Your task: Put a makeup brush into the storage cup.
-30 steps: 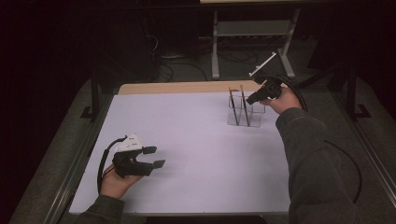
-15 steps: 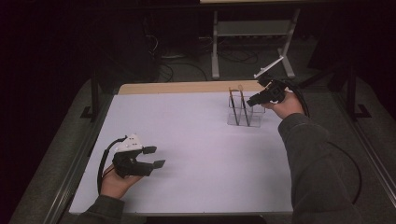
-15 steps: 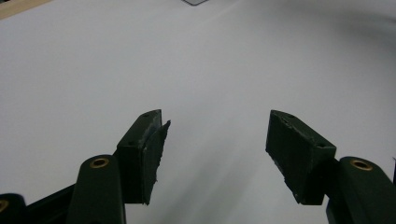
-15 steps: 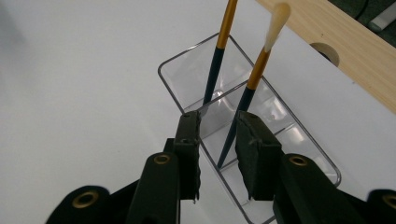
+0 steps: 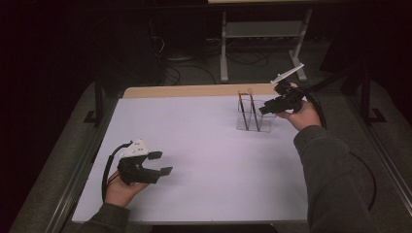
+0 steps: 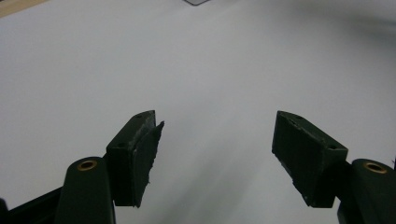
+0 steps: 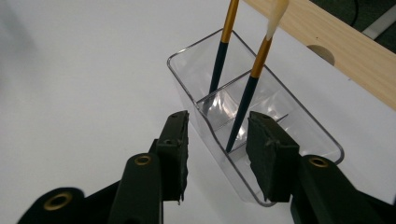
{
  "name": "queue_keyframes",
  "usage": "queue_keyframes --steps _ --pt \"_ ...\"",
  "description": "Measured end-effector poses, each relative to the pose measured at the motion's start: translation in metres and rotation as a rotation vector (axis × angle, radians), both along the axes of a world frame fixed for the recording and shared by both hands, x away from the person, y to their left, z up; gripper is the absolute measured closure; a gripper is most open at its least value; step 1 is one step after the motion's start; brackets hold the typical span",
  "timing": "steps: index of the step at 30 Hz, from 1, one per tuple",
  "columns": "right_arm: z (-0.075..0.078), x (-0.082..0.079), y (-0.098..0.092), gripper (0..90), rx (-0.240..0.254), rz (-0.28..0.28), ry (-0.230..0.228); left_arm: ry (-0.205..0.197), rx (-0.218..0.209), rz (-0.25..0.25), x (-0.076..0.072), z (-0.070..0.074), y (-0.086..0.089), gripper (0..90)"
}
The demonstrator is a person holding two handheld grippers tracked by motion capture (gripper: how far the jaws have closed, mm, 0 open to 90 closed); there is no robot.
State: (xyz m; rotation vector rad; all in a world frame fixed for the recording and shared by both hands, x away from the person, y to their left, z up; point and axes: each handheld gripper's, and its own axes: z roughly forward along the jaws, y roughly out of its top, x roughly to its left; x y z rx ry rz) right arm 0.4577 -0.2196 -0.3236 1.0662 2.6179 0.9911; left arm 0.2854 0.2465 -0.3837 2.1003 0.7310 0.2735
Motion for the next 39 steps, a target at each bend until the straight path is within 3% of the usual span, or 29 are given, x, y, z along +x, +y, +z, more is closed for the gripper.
queue_keyframes --steps 27,32,39 --pt "-0.010 -0.026 -0.010 39.4 0.065 -0.034 -0.030 0.007 -0.015 0.012 0.000 0.000 0.004 26.7" --pt "-0.012 -0.030 -0.011 37.3 0.083 -0.032 -0.052 0.008 -0.021 0.018 0.001 -0.001 0.006 26.4" --pt "-0.014 -0.038 -0.013 33.5 0.100 -0.034 -0.046 0.009 -0.020 0.023 0.000 -0.001 0.008 26.2"
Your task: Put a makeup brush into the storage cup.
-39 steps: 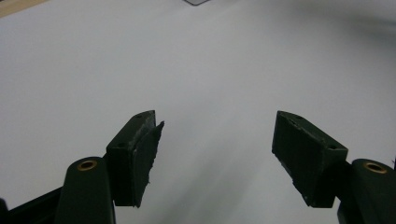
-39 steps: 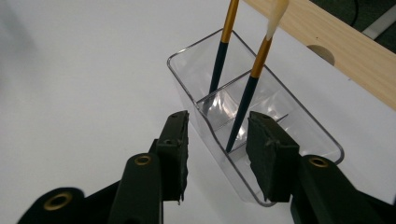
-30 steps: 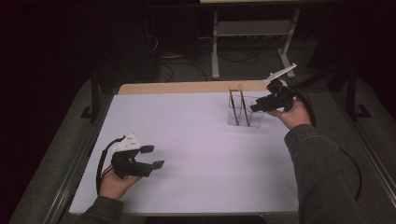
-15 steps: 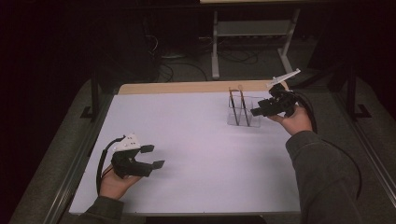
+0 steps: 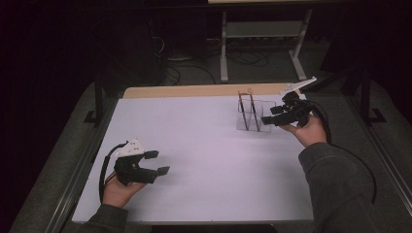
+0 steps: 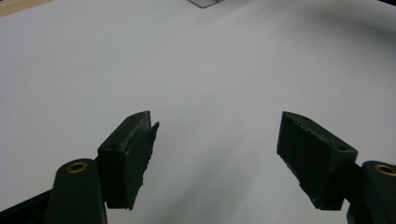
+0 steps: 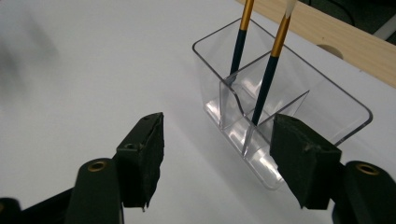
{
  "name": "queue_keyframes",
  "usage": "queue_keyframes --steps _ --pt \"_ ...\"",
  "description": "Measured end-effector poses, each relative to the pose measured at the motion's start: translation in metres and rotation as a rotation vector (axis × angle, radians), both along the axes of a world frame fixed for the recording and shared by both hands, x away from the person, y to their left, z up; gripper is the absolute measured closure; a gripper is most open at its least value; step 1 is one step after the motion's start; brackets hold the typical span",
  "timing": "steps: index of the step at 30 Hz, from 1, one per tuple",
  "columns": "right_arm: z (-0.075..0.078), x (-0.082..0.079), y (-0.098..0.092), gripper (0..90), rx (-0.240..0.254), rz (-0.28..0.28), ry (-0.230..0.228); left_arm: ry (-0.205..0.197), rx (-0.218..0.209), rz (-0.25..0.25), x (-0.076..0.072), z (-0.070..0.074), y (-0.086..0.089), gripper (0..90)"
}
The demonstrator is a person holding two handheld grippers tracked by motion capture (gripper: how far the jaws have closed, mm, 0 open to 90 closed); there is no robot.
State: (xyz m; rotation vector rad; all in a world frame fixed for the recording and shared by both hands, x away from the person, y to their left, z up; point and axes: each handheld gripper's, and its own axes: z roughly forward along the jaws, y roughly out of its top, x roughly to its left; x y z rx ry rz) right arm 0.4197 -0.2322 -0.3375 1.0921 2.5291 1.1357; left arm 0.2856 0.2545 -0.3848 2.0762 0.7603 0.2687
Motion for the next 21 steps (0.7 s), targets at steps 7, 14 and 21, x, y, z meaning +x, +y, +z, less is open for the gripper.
queue_keyframes --steps 7,14,21 --pt "-0.005 -0.007 -0.004 31.7 0.019 -0.011 -0.006 0.003 0.004 -0.001 0.000 0.000 -0.001 25.7" --pt "-0.009 -0.013 -0.008 29.1 0.027 -0.011 -0.021 0.001 0.000 -0.002 0.000 0.000 0.000 25.1" --pt "-0.011 -0.019 -0.009 27.9 0.042 -0.018 -0.013 0.001 0.001 0.000 0.000 0.000 0.001 25.0"
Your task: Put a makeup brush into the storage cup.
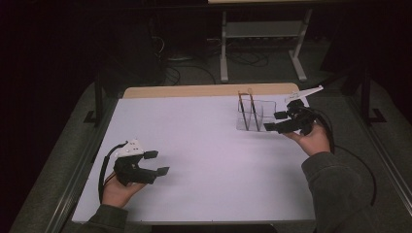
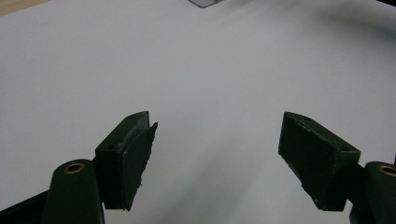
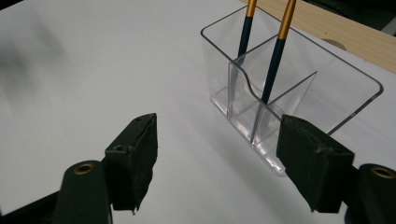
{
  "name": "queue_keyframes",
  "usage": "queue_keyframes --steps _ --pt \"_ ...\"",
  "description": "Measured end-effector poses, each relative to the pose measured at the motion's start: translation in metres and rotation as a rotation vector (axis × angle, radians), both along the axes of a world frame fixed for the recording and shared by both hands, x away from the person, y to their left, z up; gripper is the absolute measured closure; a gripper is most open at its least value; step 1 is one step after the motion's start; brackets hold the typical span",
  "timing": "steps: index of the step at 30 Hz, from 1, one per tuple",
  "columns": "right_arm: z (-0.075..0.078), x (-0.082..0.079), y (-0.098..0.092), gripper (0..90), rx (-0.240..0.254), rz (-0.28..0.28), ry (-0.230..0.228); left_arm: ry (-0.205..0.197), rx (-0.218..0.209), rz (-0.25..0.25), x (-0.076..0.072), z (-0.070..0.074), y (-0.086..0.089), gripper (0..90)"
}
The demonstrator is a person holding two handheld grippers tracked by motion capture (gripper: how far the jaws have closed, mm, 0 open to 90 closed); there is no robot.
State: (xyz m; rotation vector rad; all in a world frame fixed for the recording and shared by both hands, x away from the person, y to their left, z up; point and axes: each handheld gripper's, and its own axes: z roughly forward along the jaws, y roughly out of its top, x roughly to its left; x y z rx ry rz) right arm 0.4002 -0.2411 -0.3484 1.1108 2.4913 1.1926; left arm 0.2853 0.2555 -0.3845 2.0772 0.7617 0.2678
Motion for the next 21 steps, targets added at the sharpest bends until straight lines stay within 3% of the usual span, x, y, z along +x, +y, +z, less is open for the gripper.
queue_keyframes --steps 21 --pt "-0.009 -0.015 -0.002 25.2 0.029 0.005 -0.013 0.007 -0.008 0.013 0.000 -0.001 0.003 24.5"
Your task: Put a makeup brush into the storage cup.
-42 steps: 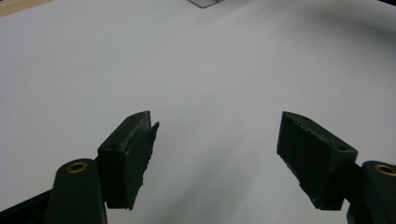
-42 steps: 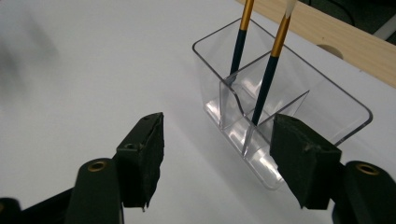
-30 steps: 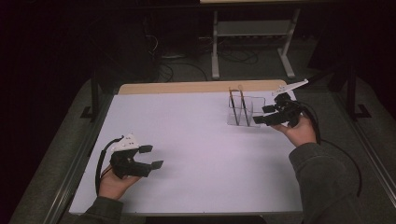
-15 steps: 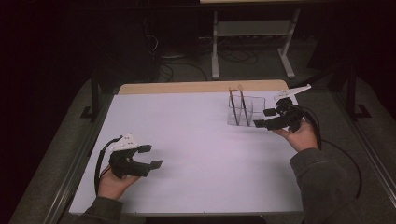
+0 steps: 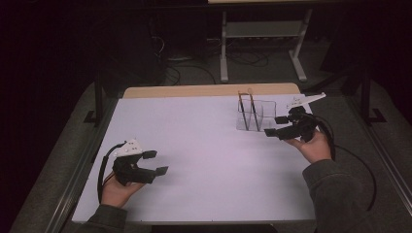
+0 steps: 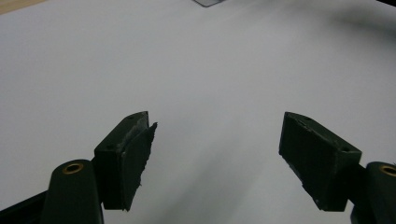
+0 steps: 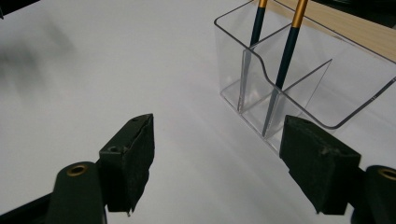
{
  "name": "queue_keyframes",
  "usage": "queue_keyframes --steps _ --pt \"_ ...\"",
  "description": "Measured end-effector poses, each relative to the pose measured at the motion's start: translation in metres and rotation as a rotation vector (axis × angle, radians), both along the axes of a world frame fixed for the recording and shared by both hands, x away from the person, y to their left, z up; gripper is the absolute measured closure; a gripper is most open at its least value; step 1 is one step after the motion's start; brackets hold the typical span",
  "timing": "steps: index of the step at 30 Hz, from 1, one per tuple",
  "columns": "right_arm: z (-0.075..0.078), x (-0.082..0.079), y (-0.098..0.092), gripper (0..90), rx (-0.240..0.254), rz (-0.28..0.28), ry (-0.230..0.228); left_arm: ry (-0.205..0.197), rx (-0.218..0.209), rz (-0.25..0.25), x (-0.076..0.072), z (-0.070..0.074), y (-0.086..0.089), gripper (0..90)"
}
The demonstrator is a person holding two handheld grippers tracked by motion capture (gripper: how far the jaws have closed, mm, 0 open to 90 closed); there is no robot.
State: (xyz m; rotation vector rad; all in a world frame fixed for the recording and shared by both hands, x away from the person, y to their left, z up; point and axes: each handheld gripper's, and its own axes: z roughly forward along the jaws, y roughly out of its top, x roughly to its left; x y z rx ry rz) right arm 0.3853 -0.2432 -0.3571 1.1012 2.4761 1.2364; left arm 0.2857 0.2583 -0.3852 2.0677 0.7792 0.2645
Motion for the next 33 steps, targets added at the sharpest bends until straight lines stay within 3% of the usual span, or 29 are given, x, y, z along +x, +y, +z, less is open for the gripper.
queue_keyframes --steps 13,33 --pt "-0.005 -0.013 -0.003 23.4 0.004 0.010 -0.026 -0.001 -0.001 0.005 0.001 -0.001 0.002 24.3" --pt "-0.020 -0.032 -0.004 22.4 0.018 0.019 -0.031 -0.009 -0.001 0.002 0.001 -0.001 0.002 24.1"
